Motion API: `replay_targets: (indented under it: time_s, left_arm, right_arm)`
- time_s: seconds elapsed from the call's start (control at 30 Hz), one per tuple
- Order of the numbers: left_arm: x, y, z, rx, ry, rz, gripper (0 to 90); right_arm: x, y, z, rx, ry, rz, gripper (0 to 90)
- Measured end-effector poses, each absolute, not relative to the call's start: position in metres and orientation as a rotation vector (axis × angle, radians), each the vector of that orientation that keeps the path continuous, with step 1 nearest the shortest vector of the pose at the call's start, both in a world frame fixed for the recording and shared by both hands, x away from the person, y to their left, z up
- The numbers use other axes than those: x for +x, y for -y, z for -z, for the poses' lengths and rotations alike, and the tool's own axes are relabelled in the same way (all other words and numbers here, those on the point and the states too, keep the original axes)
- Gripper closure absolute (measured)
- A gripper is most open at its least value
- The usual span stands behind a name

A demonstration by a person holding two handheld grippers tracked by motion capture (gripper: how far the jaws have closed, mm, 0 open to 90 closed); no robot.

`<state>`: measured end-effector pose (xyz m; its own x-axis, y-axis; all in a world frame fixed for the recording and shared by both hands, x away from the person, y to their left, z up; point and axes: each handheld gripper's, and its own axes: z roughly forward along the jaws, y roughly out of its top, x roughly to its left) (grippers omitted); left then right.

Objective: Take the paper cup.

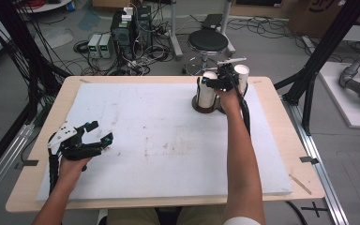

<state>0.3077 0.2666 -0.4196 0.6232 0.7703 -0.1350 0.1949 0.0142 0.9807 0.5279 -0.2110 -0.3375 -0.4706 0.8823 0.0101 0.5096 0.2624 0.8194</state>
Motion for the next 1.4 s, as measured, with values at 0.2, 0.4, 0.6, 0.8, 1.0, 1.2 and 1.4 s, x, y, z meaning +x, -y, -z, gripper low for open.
replay_targets:
  time_s: [0.2,0.4,0.6,0.8,1.0,1.2,1.4]
  left_arm:
    - [0.308,-0.266,0.420,1.521,-0.844,-0.539,16.3]
    - [0.308,-0.266,0.420,1.526,-0.835,-0.533,16.3]
    - [0.307,-0.265,0.419,1.520,-0.827,-0.518,16.3]
    - [0.306,-0.264,0.418,1.507,-0.812,-0.494,16.3]
    - [0.305,-0.263,0.418,1.506,-0.799,-0.485,16.3]
    - [0.304,-0.259,0.417,1.515,-0.786,-0.477,16.3]
    - [0.303,-0.257,0.417,1.521,-0.779,-0.473,16.3]
  right_arm:
    - [0.524,0.214,0.331,1.248,-2.058,-1.130,37.7]
    - [0.518,0.216,0.318,1.233,-2.034,-1.176,38.2]
    - [0.509,0.216,0.295,1.175,-2.015,-1.208,38.5]
    - [0.496,0.220,0.277,1.132,-1.996,-1.240,38.5]
    - [0.476,0.229,0.261,1.083,-1.992,-1.280,38.6]
    - [0.451,0.236,0.254,1.013,-2.031,-1.327,38.6]
    - [0.421,0.246,0.261,0.939,-2.106,-1.363,38.6]
